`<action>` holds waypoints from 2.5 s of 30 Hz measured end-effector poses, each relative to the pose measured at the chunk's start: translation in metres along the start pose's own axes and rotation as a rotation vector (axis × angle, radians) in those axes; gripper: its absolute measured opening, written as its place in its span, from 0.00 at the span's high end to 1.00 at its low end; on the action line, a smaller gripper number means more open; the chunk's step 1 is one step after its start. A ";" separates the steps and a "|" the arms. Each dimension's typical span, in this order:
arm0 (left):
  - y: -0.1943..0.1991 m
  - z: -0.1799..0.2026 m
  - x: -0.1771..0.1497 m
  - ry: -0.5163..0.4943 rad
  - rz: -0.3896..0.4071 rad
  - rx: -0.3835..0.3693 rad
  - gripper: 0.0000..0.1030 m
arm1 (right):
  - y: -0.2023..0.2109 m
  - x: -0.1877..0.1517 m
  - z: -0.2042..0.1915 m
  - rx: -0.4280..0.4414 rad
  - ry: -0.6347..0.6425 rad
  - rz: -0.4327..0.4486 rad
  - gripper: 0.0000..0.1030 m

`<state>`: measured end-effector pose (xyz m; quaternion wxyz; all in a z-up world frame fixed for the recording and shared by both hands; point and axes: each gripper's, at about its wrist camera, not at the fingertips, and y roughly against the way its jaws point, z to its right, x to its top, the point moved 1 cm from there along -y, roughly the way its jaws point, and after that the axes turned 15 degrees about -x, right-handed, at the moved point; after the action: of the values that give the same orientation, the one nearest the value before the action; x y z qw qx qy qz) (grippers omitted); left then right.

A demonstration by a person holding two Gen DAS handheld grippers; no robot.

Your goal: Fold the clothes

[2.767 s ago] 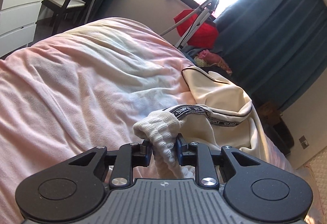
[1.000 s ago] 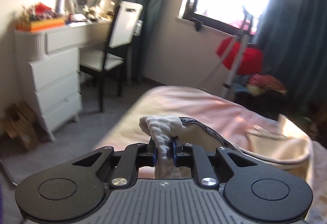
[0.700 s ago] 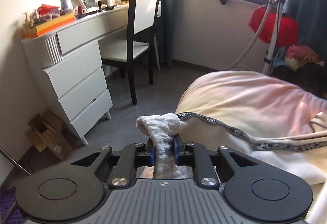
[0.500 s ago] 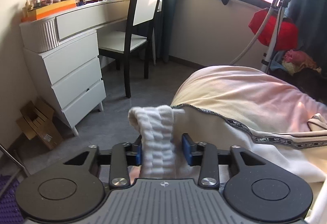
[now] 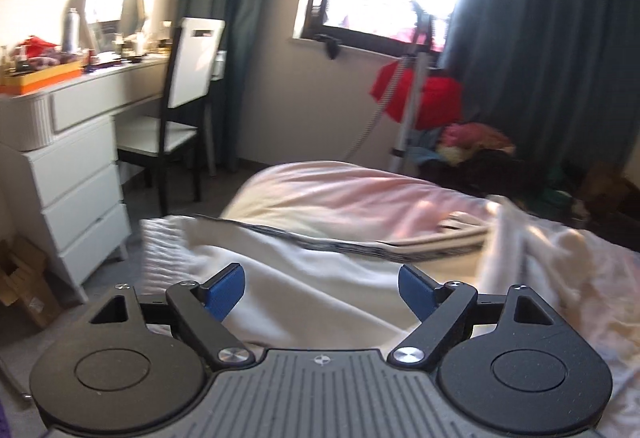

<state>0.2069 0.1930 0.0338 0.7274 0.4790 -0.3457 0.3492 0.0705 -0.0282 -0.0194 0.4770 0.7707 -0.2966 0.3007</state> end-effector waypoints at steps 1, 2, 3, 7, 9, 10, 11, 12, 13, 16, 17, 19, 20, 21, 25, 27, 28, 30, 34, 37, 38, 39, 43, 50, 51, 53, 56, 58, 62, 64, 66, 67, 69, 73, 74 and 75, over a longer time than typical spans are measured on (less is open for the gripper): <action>-0.007 0.012 -0.003 0.009 -0.008 -0.027 0.17 | 0.014 0.004 0.013 -0.026 0.020 0.017 0.08; -0.015 0.024 -0.006 0.019 -0.016 -0.053 0.17 | 0.024 0.013 0.025 -0.054 0.024 0.024 0.08; -0.026 0.033 -0.007 0.030 -0.026 -0.069 0.17 | 0.038 0.022 0.042 -0.079 0.015 0.035 0.08; -0.080 0.069 -0.007 0.068 -0.068 -0.117 0.17 | 0.060 0.045 0.108 -0.152 -0.048 0.119 0.08; -0.110 0.083 -0.008 0.069 -0.076 -0.121 0.17 | 0.050 0.045 0.137 -0.194 -0.104 0.144 0.08; -0.127 0.088 -0.009 0.057 -0.080 -0.119 0.17 | 0.045 0.045 0.152 -0.216 -0.131 0.157 0.08; -0.144 0.093 -0.010 0.041 -0.085 -0.115 0.17 | 0.039 0.045 0.166 -0.237 -0.159 0.167 0.08; -0.160 0.098 -0.011 0.023 -0.082 -0.106 0.17 | 0.028 0.041 0.176 -0.255 -0.181 0.155 0.08; -0.177 0.102 -0.010 0.009 -0.079 -0.095 0.17 | 0.012 0.039 0.184 -0.270 -0.197 0.133 0.08; -0.220 0.110 -0.007 -0.010 -0.072 -0.073 0.20 | -0.022 0.034 0.209 -0.291 -0.246 0.070 0.08; -0.231 0.112 -0.006 -0.020 -0.081 -0.074 0.30 | -0.031 0.033 0.215 -0.291 -0.262 0.060 0.08; -0.248 0.117 -0.005 -0.041 -0.103 -0.092 0.70 | -0.044 0.033 0.226 -0.293 -0.281 0.049 0.08; -0.249 0.120 -0.008 -0.048 -0.105 -0.105 0.90 | -0.048 0.033 0.231 -0.297 -0.286 0.049 0.08; -0.248 0.123 -0.011 -0.053 -0.104 -0.116 0.95 | -0.052 0.033 0.235 -0.309 -0.288 0.046 0.08; -0.194 0.144 -0.031 -0.143 -0.015 -0.152 0.97 | -0.059 0.036 0.249 -0.343 -0.343 0.046 0.08; -0.157 0.161 -0.047 -0.205 0.006 -0.172 0.97 | -0.052 0.038 0.251 -0.328 -0.375 0.068 0.08; -0.137 0.169 -0.059 -0.230 0.009 -0.190 0.97 | -0.048 0.038 0.251 -0.320 -0.391 0.079 0.08; -0.096 0.185 -0.082 -0.279 0.014 -0.226 0.97 | -0.038 0.039 0.250 -0.311 -0.408 0.098 0.08; -0.033 0.205 -0.145 -0.362 -0.034 -0.260 0.97 | -0.008 0.034 0.242 -0.276 -0.419 0.127 0.08; -0.019 0.209 -0.191 -0.384 -0.087 -0.245 0.97 | 0.019 0.028 0.237 -0.238 -0.445 0.148 0.08; -0.018 0.209 -0.202 -0.372 -0.104 -0.248 0.96 | 0.027 0.024 0.237 -0.219 -0.469 0.152 0.08; -0.020 0.211 -0.210 -0.367 -0.123 -0.256 0.96 | 0.035 0.019 0.238 -0.196 -0.499 0.152 0.08; -0.024 0.212 -0.219 -0.333 -0.158 -0.264 0.95 | 0.045 -0.004 0.247 -0.073 -0.645 0.115 0.06; -0.020 0.187 -0.206 -0.119 -0.142 -0.315 0.90 | 0.036 -0.019 0.251 0.126 -0.811 0.109 0.06; -0.019 0.185 -0.203 -0.103 -0.135 -0.324 0.89 | 0.035 -0.018 0.250 0.150 -0.827 0.114 0.06; -0.017 0.181 -0.198 -0.072 -0.120 -0.343 0.78 | 0.028 -0.016 0.249 0.193 -0.869 0.117 0.07; -0.016 0.175 -0.189 -0.025 -0.089 -0.361 0.70 | 0.009 -0.004 0.245 0.172 -0.865 0.115 0.07; -0.016 0.167 -0.182 0.027 -0.063 -0.373 0.69 | -0.003 0.004 0.242 0.159 -0.862 0.113 0.07; -0.025 0.145 -0.169 0.120 -0.038 -0.354 0.66 | -0.043 0.025 0.234 0.120 -0.835 0.095 0.07; -0.031 0.133 -0.167 0.138 -0.036 -0.302 0.66 | -0.071 0.033 0.230 0.091 -0.833 0.069 0.07; -0.039 0.122 -0.166 0.147 -0.037 -0.280 0.66 | -0.098 0.041 0.226 0.061 -0.831 0.044 0.07; -0.042 0.117 -0.165 0.164 -0.040 -0.285 0.66 | -0.112 0.045 0.225 0.046 -0.831 0.032 0.07; -0.049 0.107 -0.165 0.204 -0.045 -0.302 0.66 | -0.127 0.053 0.227 -0.004 -0.836 0.053 0.07; -0.061 0.103 -0.167 0.218 -0.058 -0.315 0.67 | -0.144 0.075 0.241 -0.146 -0.852 0.076 0.40; -0.063 0.103 -0.168 0.218 -0.064 -0.314 0.67 | -0.145 0.082 0.246 -0.191 -0.856 0.077 0.42; -0.063 0.105 -0.168 0.208 -0.068 -0.312 0.67 | -0.146 0.090 0.252 -0.237 -0.860 0.077 0.52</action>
<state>0.1557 0.0464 -0.1043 0.8361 0.3330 -0.3023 0.3141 0.2824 -0.2195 -0.1253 0.3836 0.7542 -0.5290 -0.0653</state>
